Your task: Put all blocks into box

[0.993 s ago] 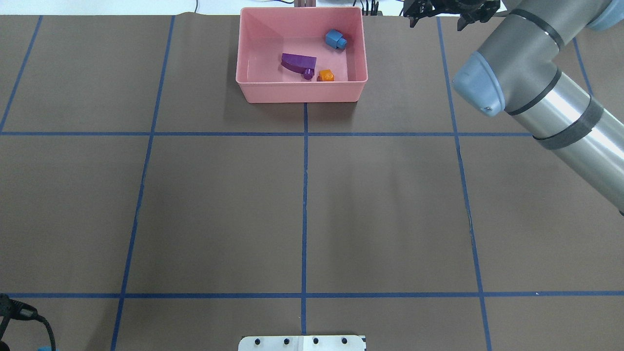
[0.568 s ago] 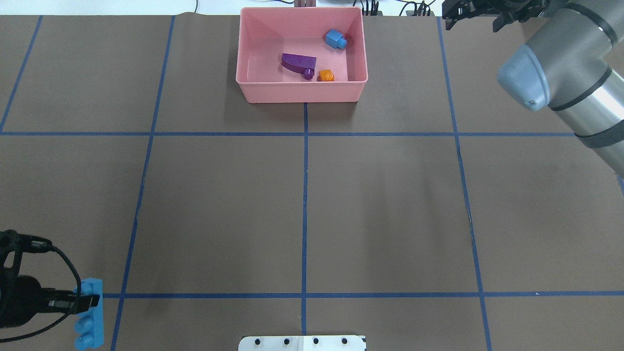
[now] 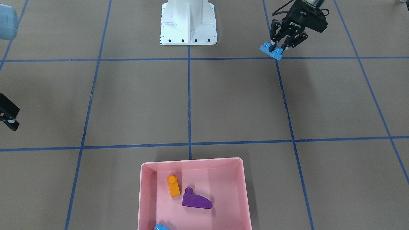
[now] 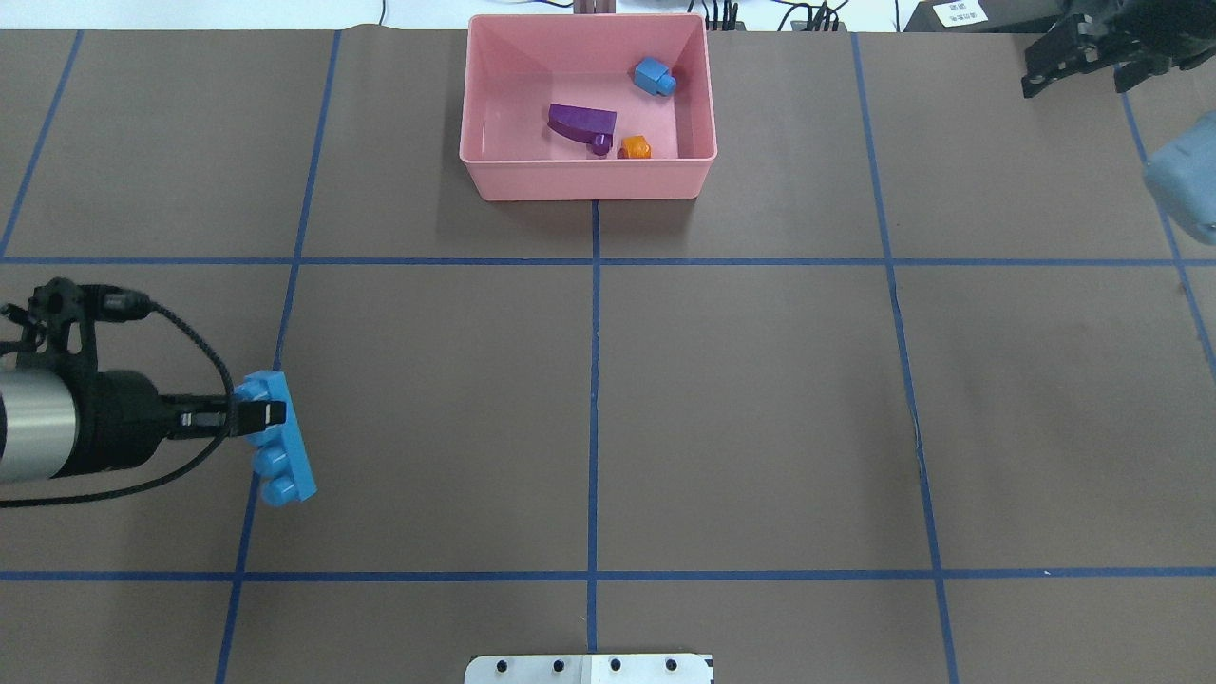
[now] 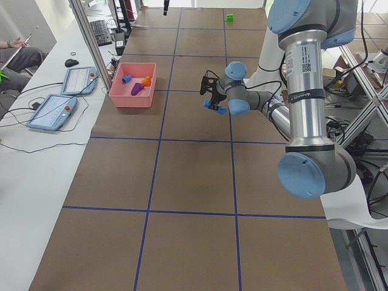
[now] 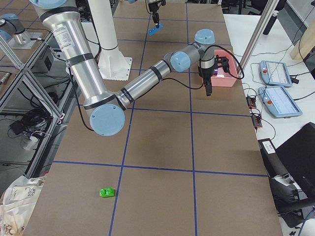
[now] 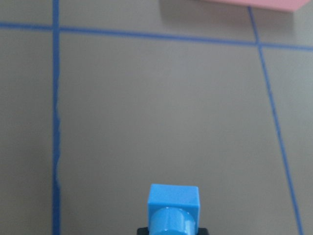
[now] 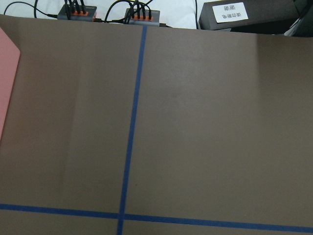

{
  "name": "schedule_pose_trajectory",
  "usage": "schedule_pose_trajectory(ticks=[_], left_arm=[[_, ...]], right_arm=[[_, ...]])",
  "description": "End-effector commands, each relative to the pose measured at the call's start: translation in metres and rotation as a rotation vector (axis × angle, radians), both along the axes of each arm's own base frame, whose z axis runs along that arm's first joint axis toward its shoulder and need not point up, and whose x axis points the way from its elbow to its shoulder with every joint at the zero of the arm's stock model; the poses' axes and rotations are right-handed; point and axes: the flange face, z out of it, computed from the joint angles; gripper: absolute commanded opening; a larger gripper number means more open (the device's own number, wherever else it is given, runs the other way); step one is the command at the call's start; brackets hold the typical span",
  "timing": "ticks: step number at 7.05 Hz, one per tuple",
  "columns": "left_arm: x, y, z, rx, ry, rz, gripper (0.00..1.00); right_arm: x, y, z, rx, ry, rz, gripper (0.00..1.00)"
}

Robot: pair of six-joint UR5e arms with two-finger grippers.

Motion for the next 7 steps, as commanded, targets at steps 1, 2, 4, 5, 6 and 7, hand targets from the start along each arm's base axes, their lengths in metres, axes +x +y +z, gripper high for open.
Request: schedule_pose_trajectory(ticks=[1, 2, 4, 5, 6, 7], left_arm=[[0.023, -0.077, -0.061, 0.034, 0.046, -0.109, 0.0], [0.031, -0.107, -0.07, 0.039, 0.047, -0.144, 0.0], [0.042, -0.17, -0.102, 0.107, -0.031, -0.177, 0.0], [0.064, -0.206, -0.129, 0.11, -0.029, -0.196, 0.0], [0.086, -0.25, -0.152, 0.097, -0.045, -0.218, 0.0], [0.102, -0.294, -0.177, 0.076, -0.066, -0.243, 0.0]], right_arm=[[0.049, 0.019, 0.049, 0.005, 0.031, -0.043, 1.0], [0.074, 0.034, 0.07, 0.005, 0.029, -0.057, 1.0], [0.106, 0.079, 0.108, 0.017, 0.054, -0.102, 1.0], [0.121, 0.103, 0.13, 0.014, 0.041, -0.133, 1.0], [0.138, 0.119, 0.151, 0.025, 0.044, -0.168, 1.0], [0.149, 0.133, 0.168, 0.016, 0.052, -0.18, 1.0]])
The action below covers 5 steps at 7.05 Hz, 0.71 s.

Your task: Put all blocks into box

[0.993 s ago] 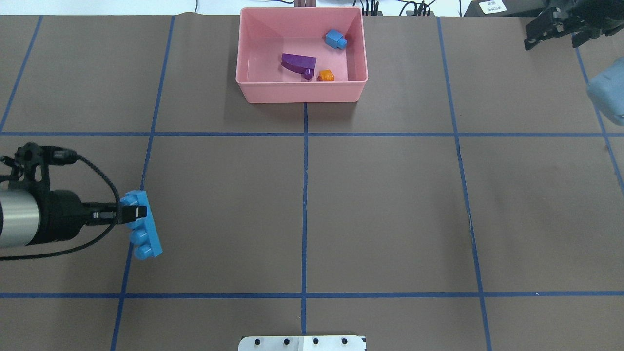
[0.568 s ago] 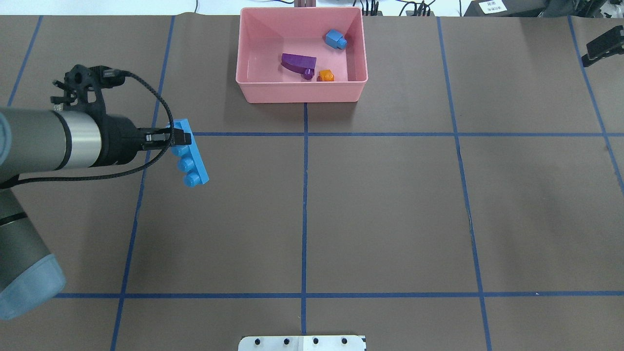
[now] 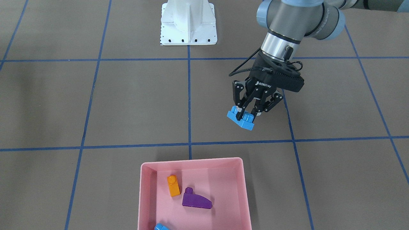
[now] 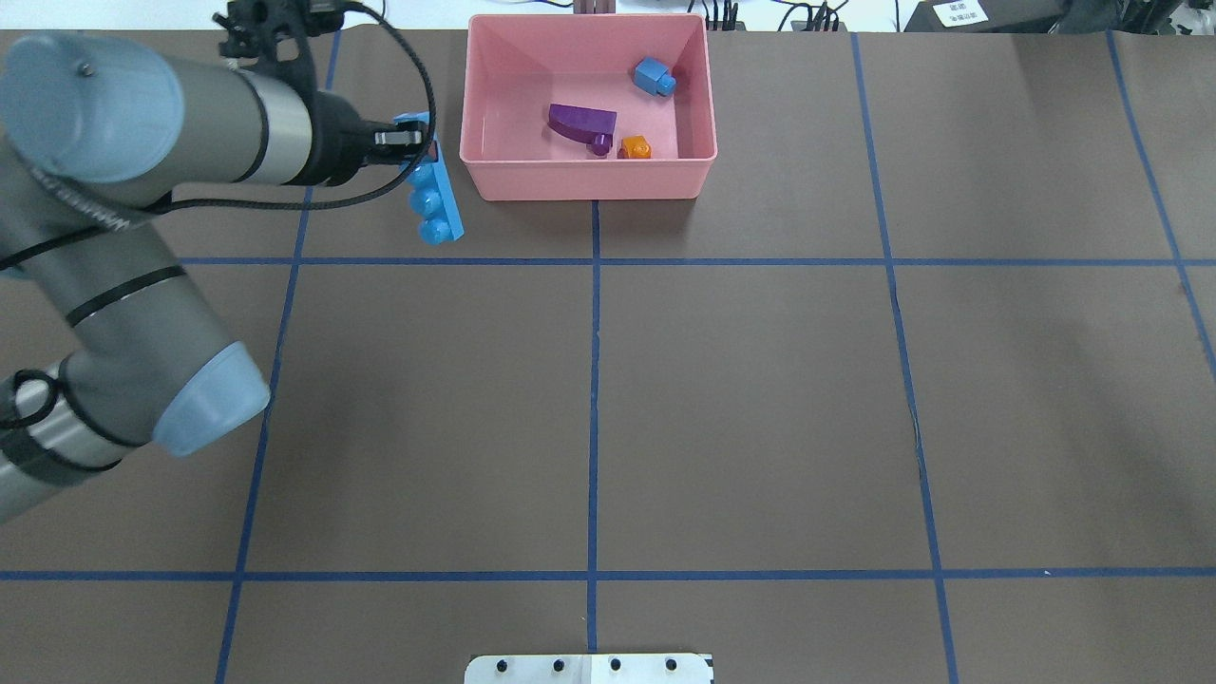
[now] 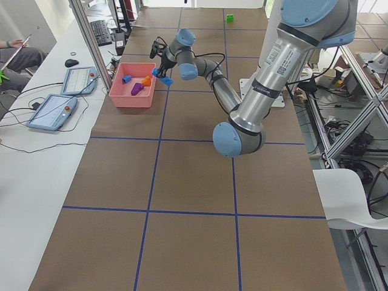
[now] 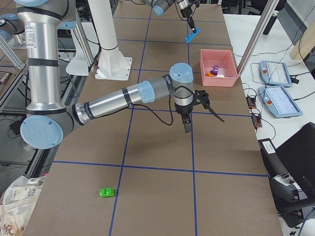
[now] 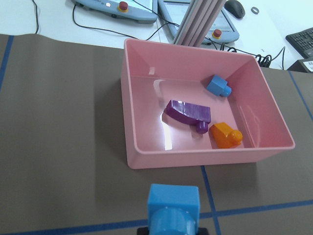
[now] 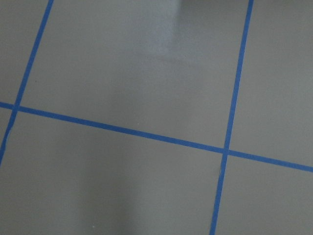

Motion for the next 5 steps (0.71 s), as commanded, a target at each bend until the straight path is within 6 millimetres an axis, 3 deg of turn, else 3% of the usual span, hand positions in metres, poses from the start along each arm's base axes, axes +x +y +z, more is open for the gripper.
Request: schedule_pose_trajectory(ticks=[1, 2, 4, 5], left_arm=[[0.032, -0.088, -0.042, -0.05, -0.046, -0.052, 0.0], [0.039, -0.122, -0.042, -0.09, -0.08, -0.075, 0.0], [0.064, -0.159, -0.046, -0.132, -0.139, -0.115, 0.0], [0.071, -0.163, -0.046, -0.143, -0.15, -0.112, 0.24]], right_arm=[[0.02, 0.036, 0.04, -0.002, 0.007, -0.048, 1.0], [0.027, 0.057, 0.058, 0.002, -0.005, -0.04, 1.0], [0.032, 0.111, 0.102, 0.028, -0.015, -0.047, 1.0], [0.043, 0.144, 0.123, 0.026, -0.019, -0.06, 1.0]])
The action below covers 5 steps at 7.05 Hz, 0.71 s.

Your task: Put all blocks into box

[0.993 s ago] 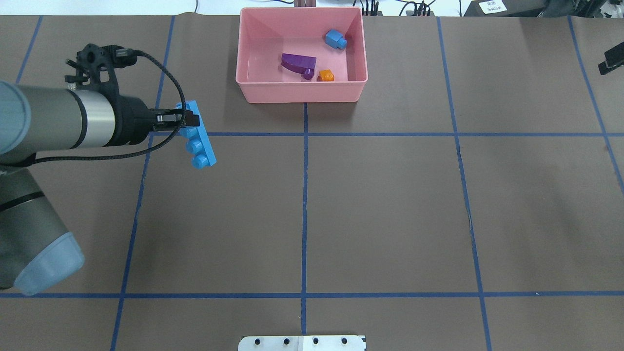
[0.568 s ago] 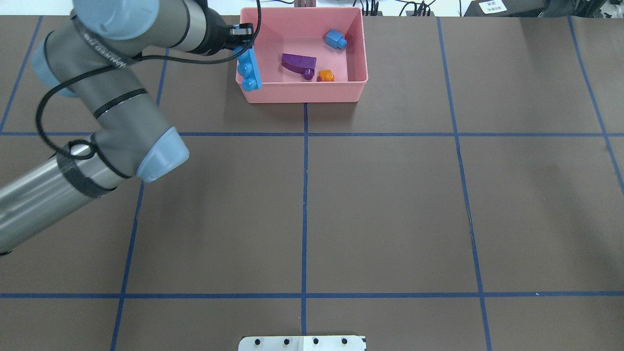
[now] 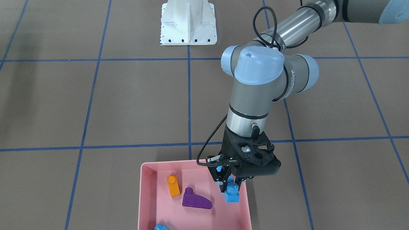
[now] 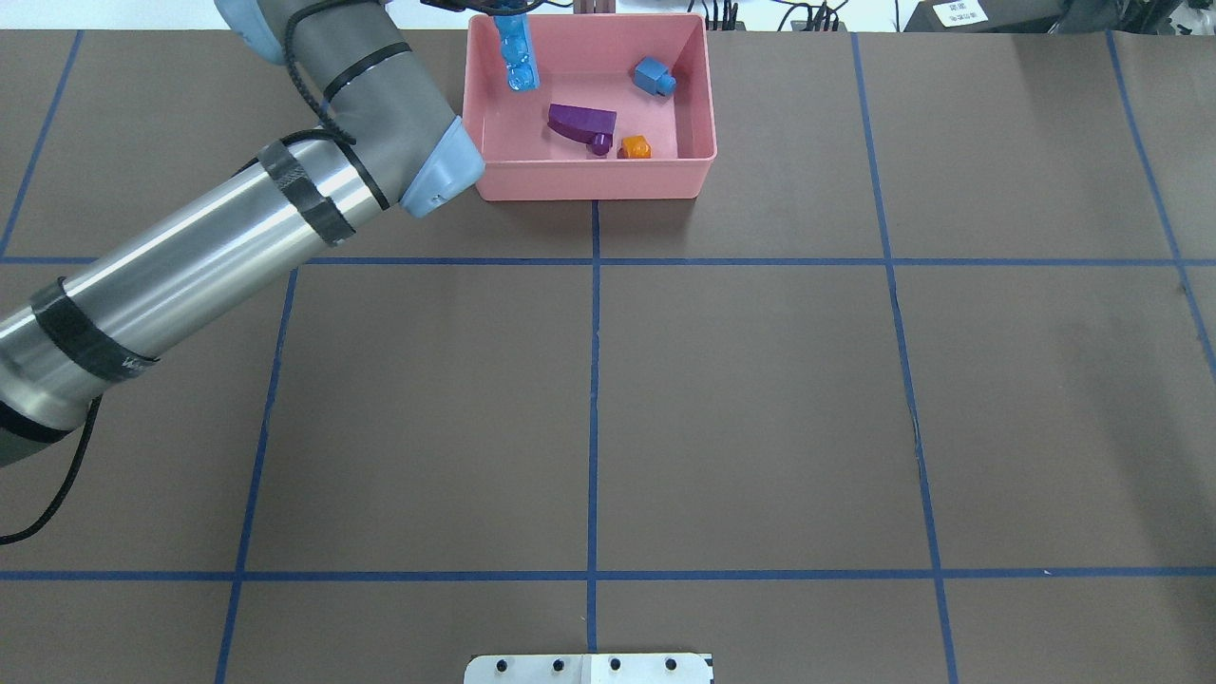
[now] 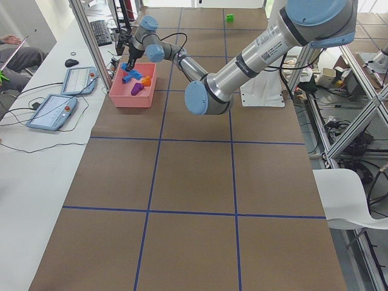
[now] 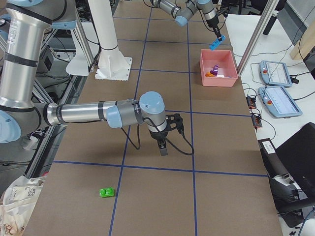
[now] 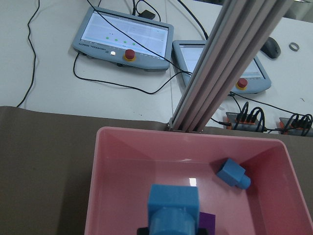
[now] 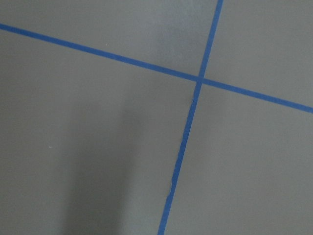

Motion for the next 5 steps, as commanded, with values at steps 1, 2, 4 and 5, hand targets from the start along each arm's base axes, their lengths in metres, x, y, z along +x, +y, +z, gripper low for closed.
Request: schedule_pose_trajectory(ticks=[1, 2, 4, 5], left_arm=[[0.012, -0.009, -0.004, -0.01, -0.023, 0.005, 0.92], [0.011, -0.003, -0.013, 0.009, -0.019, 0.025, 1.0], [0.002, 0.019, -0.024, 0.034, -0.014, 0.171, 1.0], [-0.015, 0.043, 0.001, 0.062, -0.035, 0.204, 1.0]], right_arm=[[0.024, 0.071, 0.043, -0.027, -0.016, 0.007, 0.99], [0.037, 0.099, 0.062, -0.055, -0.014, 0.027, 0.99], [0.056, 0.149, 0.109, -0.086, -0.021, 0.043, 0.99], [0.057, 0.183, 0.126, -0.136, -0.033, 0.066, 0.99]])
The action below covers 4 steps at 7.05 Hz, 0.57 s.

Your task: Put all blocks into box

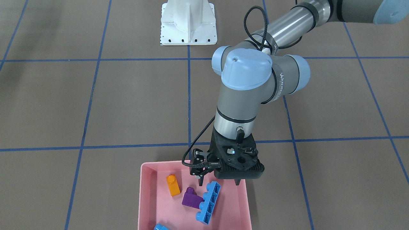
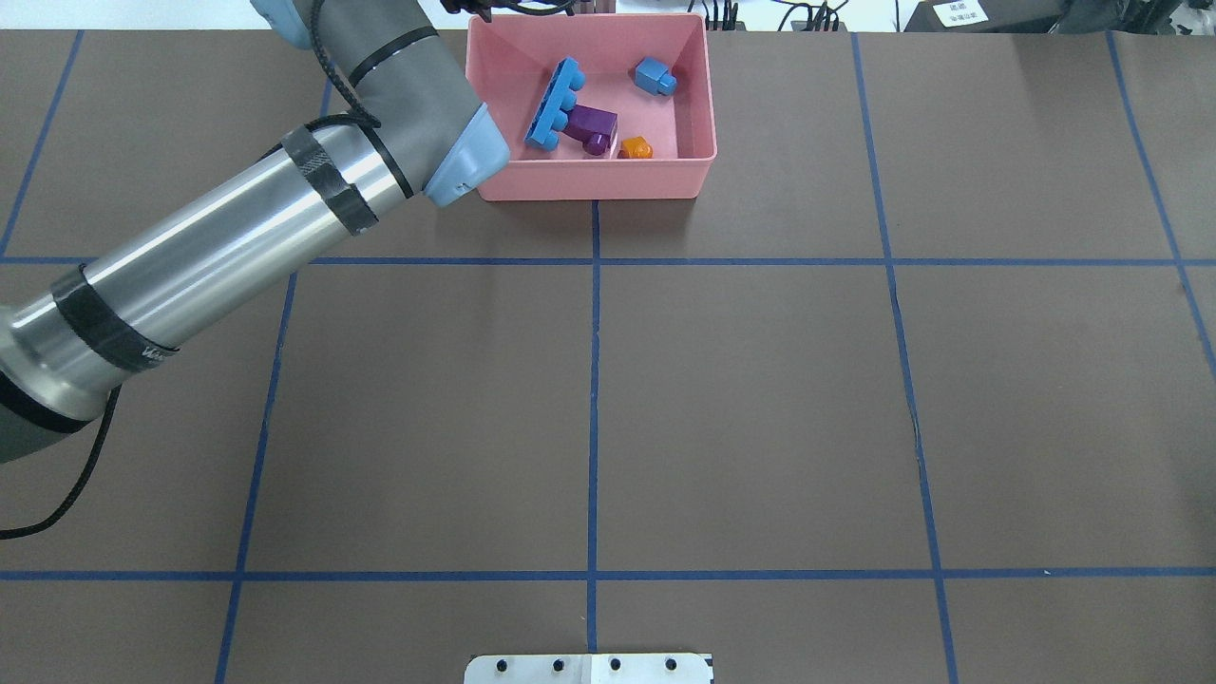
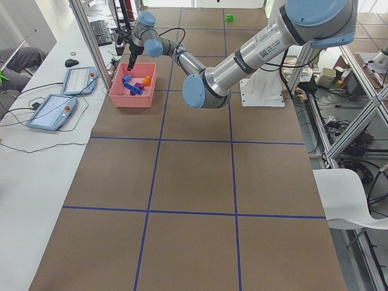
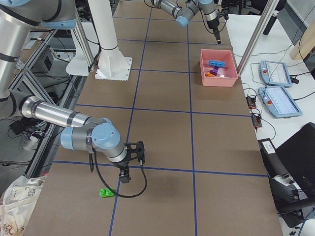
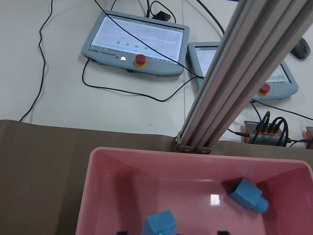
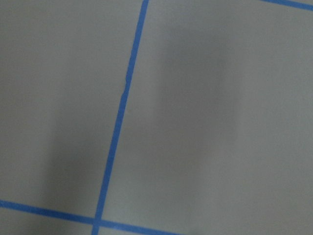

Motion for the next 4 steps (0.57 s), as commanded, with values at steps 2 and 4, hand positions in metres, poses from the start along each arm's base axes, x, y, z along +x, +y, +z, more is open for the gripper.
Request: schedule_pose_trajectory(ticks=[2, 4], left_arm=[[-0.046, 0.067, 0.033, 0.077, 0.032, 0.114, 1.0], [-0.046, 0.07, 0.031, 0.078, 0.038, 0.113, 1.0]], right_arm=[[-0.007, 0.109, 0.073, -0.034, -0.014, 0.017, 1.0], [-0.02, 0.145, 0.132, 0.056, -0.015, 0.035, 1.0]])
